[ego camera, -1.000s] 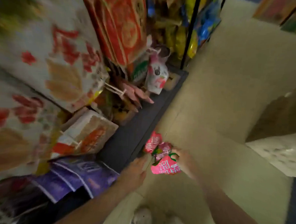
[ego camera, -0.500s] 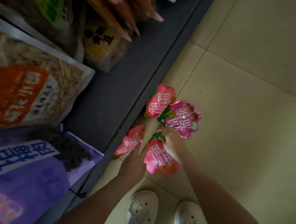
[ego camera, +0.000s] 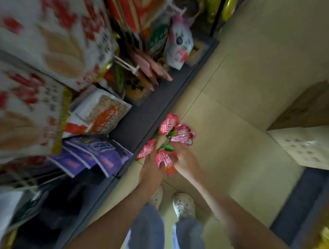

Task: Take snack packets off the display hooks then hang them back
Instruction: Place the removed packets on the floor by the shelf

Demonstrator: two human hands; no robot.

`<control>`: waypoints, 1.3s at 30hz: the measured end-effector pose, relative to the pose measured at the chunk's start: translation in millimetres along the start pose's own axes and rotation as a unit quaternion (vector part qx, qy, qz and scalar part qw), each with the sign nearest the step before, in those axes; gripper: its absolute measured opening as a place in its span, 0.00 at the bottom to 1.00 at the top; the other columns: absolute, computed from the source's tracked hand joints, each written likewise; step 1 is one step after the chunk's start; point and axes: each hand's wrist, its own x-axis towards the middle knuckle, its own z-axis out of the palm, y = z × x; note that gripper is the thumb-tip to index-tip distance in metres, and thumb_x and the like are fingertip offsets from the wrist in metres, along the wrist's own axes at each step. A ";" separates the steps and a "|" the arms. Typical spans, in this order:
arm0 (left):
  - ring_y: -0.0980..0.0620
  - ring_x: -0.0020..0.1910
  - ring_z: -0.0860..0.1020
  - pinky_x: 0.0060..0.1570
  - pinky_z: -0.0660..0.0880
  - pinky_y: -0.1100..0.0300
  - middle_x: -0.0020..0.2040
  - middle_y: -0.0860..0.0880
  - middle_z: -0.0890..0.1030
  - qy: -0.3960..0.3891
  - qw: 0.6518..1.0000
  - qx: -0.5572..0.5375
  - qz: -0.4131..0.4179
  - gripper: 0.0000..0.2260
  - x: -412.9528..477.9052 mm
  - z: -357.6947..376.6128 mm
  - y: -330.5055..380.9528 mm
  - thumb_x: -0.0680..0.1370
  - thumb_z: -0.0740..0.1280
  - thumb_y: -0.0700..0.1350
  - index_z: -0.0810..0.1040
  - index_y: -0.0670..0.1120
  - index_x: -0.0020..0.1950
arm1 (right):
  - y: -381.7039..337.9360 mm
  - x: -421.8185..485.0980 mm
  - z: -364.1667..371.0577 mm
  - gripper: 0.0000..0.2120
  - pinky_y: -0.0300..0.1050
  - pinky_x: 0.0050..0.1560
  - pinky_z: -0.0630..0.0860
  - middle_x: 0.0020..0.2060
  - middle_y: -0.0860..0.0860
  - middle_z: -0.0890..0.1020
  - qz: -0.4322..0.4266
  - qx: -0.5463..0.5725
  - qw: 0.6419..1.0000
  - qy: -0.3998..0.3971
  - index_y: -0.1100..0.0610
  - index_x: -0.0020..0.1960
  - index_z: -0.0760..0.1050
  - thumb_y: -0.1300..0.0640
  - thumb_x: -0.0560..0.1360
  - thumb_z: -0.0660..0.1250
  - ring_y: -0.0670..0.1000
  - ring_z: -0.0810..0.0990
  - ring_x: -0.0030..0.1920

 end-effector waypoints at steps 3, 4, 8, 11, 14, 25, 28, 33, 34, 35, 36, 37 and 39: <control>0.40 0.61 0.74 0.59 0.70 0.49 0.63 0.41 0.75 0.040 0.998 -0.034 0.031 0.20 -58.6 -54.4 49.1 0.77 0.63 0.39 0.68 0.42 0.68 | -60.9 -41.5 -64.9 0.15 0.35 0.54 0.68 0.61 0.53 0.77 -0.021 -0.034 0.999 -0.012 0.56 0.64 0.72 0.60 0.78 0.62 0.52 0.76 0.58; 0.40 0.60 0.74 0.58 0.70 0.50 0.62 0.41 0.75 0.055 0.997 -0.034 0.032 0.19 -84.6 -77.0 65.9 0.77 0.62 0.39 0.68 0.41 0.68 | -86.2 -60.2 -86.9 0.16 0.36 0.55 0.67 0.61 0.54 0.77 -0.032 -0.045 0.998 -0.009 0.57 0.65 0.72 0.60 0.77 0.62 0.52 0.75 0.60; 0.41 0.58 0.76 0.54 0.73 0.51 0.63 0.43 0.74 0.116 0.991 -0.021 0.060 0.20 -192.7 -159.9 105.4 0.78 0.62 0.44 0.65 0.47 0.70 | -188.9 -132.0 -146.8 0.18 0.43 0.60 0.67 0.60 0.54 0.75 -0.124 -0.083 0.989 -0.014 0.57 0.65 0.70 0.57 0.77 0.64 0.53 0.73 0.61; 0.46 0.58 0.76 0.52 0.72 0.57 0.63 0.45 0.75 0.168 0.980 -0.027 0.102 0.21 -267.5 -209.9 97.9 0.78 0.62 0.45 0.65 0.48 0.70 | -264.5 -176.1 -161.0 0.16 0.49 0.58 0.71 0.59 0.53 0.74 -0.211 -0.089 0.973 -0.026 0.56 0.64 0.70 0.56 0.77 0.64 0.53 0.73 0.60; 0.47 0.57 0.77 0.55 0.74 0.56 0.60 0.47 0.76 0.239 0.963 -0.056 0.112 0.20 -335.3 -255.7 71.2 0.78 0.63 0.45 0.66 0.48 0.70 | -339.4 -213.5 -155.9 0.17 0.48 0.58 0.72 0.60 0.52 0.74 -0.295 -0.097 0.950 -0.037 0.54 0.64 0.70 0.54 0.77 0.64 0.52 0.74 0.60; 0.52 0.56 0.77 0.54 0.73 0.60 0.61 0.50 0.76 0.490 0.865 -0.093 0.052 0.18 -537.1 -394.5 -90.4 0.78 0.62 0.44 0.69 0.47 0.68 | -557.6 -368.5 -9.1 0.18 0.38 0.56 0.70 0.63 0.49 0.73 -0.505 -0.058 0.852 -0.128 0.53 0.67 0.68 0.53 0.78 0.62 0.49 0.75 0.59; 0.50 0.56 0.78 0.55 0.76 0.51 0.60 0.47 0.77 0.513 0.854 -0.084 0.043 0.18 -585.9 -425.8 -155.1 0.78 0.63 0.44 0.69 0.47 0.68 | -607.1 -407.5 43.0 0.18 0.37 0.59 0.67 0.63 0.49 0.73 -0.531 -0.041 0.836 -0.131 0.53 0.67 0.68 0.53 0.78 0.62 0.48 0.71 0.63; 0.46 0.59 0.76 0.56 0.73 0.52 0.63 0.45 0.74 0.537 0.842 -0.042 -0.013 0.21 -635.1 -466.8 -251.5 0.78 0.64 0.45 0.66 0.45 0.70 | -664.3 -433.7 134.8 0.26 0.47 0.66 0.68 0.69 0.51 0.66 -0.526 -0.047 0.836 -0.152 0.53 0.73 0.59 0.54 0.78 0.63 0.50 0.66 0.69; 0.46 0.60 0.75 0.56 0.73 0.52 0.64 0.45 0.73 0.532 0.845 -0.040 -0.029 0.22 -640.2 -471.8 -267.8 0.78 0.64 0.46 0.65 0.45 0.71 | -669.7 -433.3 149.7 0.29 0.50 0.68 0.67 0.71 0.51 0.63 -0.510 -0.051 0.845 -0.152 0.53 0.74 0.56 0.54 0.78 0.63 0.51 0.63 0.71; 0.45 0.61 0.74 0.57 0.72 0.52 0.65 0.44 0.72 0.522 0.851 -0.040 -0.044 0.24 -644.7 -475.4 -281.2 0.78 0.64 0.46 0.63 0.45 0.72 | -672.4 -431.8 162.2 0.31 0.51 0.69 0.65 0.72 0.52 0.61 -0.488 -0.054 0.858 -0.153 0.52 0.75 0.53 0.54 0.77 0.64 0.52 0.61 0.72; 0.44 0.62 0.74 0.58 0.72 0.52 0.67 0.43 0.71 0.511 0.857 -0.042 -0.056 0.25 -648.6 -478.7 -293.3 0.78 0.64 0.46 0.62 0.45 0.73 | -675.0 -430.4 171.4 0.33 0.51 0.70 0.63 0.74 0.52 0.58 -0.462 -0.055 0.871 -0.159 0.52 0.76 0.51 0.55 0.77 0.64 0.52 0.59 0.73; 0.44 0.63 0.73 0.59 0.71 0.53 0.68 0.43 0.69 0.501 0.862 -0.042 -0.063 0.26 -651.8 -481.9 -303.1 0.78 0.64 0.47 0.60 0.44 0.74 | -677.2 -427.9 178.6 0.34 0.50 0.72 0.61 0.74 0.52 0.55 -0.436 -0.054 0.883 -0.166 0.51 0.76 0.48 0.55 0.77 0.64 0.53 0.56 0.74; 0.43 0.66 0.70 0.61 0.69 0.53 0.71 0.43 0.66 0.486 0.870 -0.038 -0.073 0.28 -656.5 -490.2 -316.8 0.78 0.64 0.47 0.57 0.44 0.75 | -684.2 -422.8 187.6 0.38 0.49 0.72 0.55 0.75 0.52 0.51 -0.409 -0.054 0.898 -0.154 0.52 0.77 0.44 0.56 0.77 0.65 0.54 0.50 0.75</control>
